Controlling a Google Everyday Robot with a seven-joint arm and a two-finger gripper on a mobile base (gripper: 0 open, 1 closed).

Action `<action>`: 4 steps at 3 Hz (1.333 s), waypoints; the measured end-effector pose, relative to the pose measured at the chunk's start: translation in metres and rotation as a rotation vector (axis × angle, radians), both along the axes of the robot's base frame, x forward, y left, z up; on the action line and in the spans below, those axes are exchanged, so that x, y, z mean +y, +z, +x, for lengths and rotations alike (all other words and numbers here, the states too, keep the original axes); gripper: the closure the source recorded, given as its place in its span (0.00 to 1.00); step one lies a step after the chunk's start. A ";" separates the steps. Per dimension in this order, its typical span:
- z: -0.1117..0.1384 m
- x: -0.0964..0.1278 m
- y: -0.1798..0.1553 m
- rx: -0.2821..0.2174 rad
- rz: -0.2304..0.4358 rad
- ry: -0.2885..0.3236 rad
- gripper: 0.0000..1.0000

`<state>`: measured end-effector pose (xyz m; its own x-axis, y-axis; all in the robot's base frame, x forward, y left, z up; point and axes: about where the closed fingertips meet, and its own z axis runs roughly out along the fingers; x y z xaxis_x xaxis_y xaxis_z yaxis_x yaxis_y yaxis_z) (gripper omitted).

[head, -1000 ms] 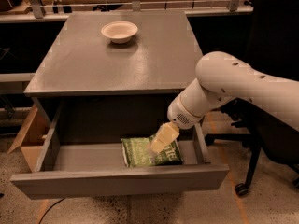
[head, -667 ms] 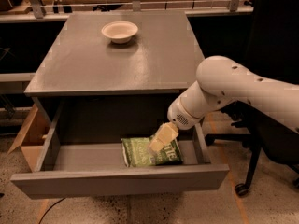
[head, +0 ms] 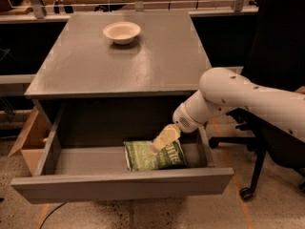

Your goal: Pick green jalapeno chip bag from top drawer and place on counter

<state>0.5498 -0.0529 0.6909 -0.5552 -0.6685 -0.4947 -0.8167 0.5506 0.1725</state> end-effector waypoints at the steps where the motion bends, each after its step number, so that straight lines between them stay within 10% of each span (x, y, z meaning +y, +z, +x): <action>1: 0.013 0.002 -0.025 0.024 -0.049 -0.046 0.00; 2: 0.018 0.005 -0.050 0.063 -0.086 -0.069 0.00; 4: 0.018 0.010 -0.066 0.089 -0.119 -0.085 0.39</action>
Offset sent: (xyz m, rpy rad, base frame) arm 0.0254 0.0074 -0.0786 -0.1316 0.1090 -0.1033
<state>0.5679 -0.0425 0.6254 -0.6505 -0.6679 -0.3616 -0.7506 0.6382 0.1713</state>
